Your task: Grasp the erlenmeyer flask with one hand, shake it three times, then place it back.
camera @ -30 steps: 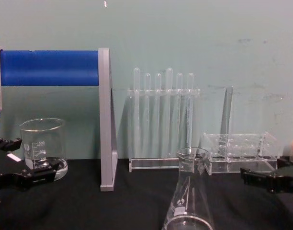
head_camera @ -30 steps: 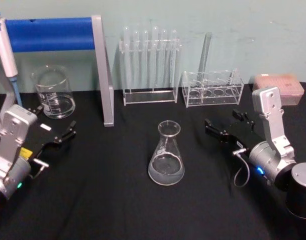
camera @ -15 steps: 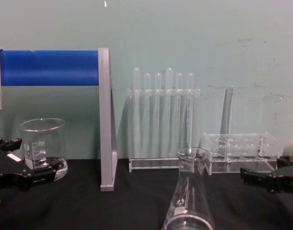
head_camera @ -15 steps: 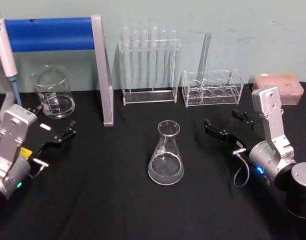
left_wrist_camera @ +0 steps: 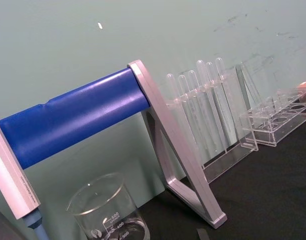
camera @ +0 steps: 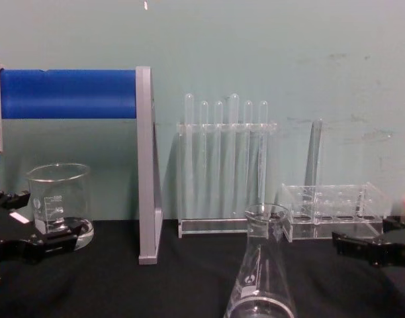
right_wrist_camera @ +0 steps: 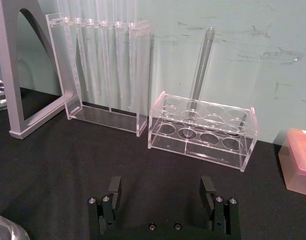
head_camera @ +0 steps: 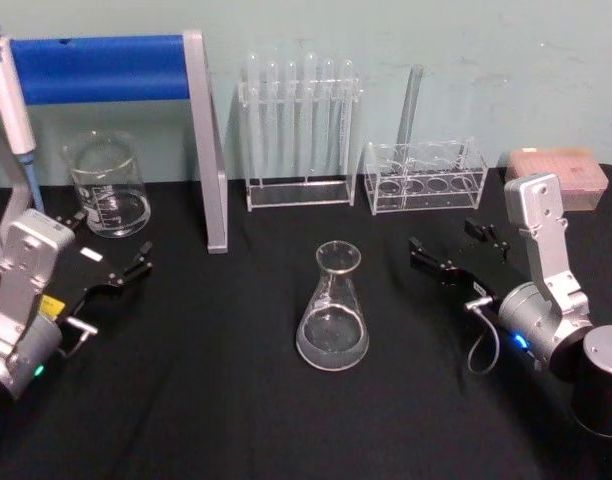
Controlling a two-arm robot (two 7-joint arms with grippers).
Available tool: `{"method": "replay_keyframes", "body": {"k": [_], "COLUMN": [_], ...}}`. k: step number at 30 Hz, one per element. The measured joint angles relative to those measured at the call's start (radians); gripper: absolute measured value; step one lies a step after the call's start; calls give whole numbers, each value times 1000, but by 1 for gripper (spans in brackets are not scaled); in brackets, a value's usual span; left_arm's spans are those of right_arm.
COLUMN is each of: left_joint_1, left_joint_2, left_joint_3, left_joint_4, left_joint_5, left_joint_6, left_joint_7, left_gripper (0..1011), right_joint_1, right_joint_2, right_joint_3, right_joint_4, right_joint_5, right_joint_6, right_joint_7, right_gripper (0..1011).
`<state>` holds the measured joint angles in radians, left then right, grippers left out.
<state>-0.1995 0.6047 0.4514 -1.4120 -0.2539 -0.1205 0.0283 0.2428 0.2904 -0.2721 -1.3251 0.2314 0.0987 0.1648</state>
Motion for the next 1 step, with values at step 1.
{"method": "replay_keyframes", "body": {"k": [1], "left_joint_1": [0], "left_joint_2": [0], "left_joint_3": [0], "left_joint_4": [0], "left_joint_5": [0], "left_joint_6": [0], "left_joint_7": [0], "left_gripper": [1001], "right_joint_1": [0], "right_joint_2": [0], "right_joint_3": [0], "right_joint_4": [0], "right_joint_5": [0], "right_joint_6": [0], "right_joint_7": [0], "right_gripper": [1000]}}
